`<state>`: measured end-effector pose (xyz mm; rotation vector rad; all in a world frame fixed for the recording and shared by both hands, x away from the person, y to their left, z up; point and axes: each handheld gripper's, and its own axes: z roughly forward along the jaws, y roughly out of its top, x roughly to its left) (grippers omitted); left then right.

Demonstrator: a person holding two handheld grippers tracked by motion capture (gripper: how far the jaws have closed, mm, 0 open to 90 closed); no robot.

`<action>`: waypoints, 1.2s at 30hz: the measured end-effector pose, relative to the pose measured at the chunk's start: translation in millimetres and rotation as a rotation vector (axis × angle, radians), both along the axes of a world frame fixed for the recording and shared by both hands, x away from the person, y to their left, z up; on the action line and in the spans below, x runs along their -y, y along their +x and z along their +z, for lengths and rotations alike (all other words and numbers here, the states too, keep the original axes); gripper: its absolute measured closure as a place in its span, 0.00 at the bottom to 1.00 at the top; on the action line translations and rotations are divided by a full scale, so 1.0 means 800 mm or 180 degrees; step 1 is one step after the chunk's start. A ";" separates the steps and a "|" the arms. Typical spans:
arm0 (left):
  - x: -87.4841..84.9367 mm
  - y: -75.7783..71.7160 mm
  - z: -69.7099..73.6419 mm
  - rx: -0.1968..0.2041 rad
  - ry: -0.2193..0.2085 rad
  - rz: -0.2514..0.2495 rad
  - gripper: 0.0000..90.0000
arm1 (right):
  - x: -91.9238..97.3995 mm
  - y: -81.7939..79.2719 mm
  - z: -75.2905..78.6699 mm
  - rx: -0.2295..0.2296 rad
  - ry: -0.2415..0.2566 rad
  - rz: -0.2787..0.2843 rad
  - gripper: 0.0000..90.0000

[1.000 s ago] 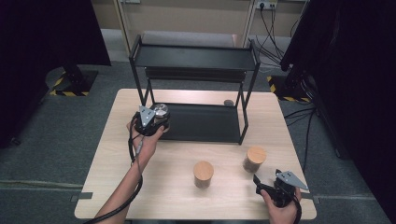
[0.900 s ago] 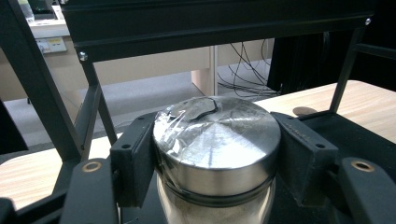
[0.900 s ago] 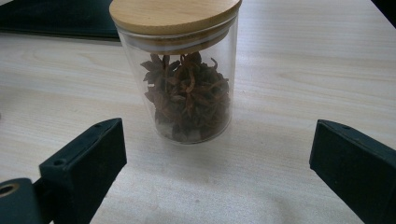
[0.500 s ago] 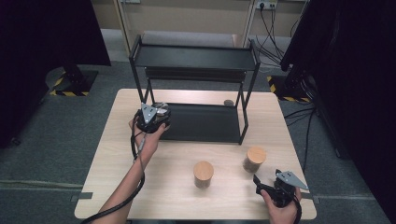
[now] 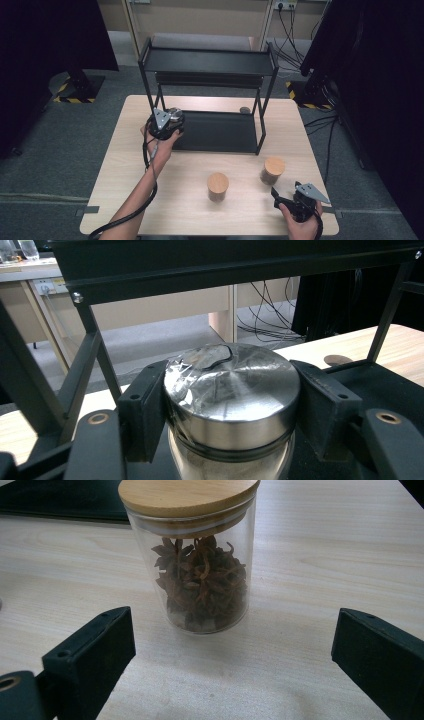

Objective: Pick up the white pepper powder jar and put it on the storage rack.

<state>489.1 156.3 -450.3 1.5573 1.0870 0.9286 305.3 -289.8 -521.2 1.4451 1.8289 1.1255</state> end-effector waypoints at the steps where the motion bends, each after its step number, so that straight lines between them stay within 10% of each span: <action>1: 0.001 0.001 -0.001 -0.0004 0.0000 0.0005 0.39 | 0.000 0.000 0.000 0.0001 0.0000 -0.0001 0.04; 36: 0.007 0.028 -0.021 -0.0107 0.0061 0.0026 0.39 | 0.000 0.000 0.000 -0.0003 0.0020 0.0004 0.04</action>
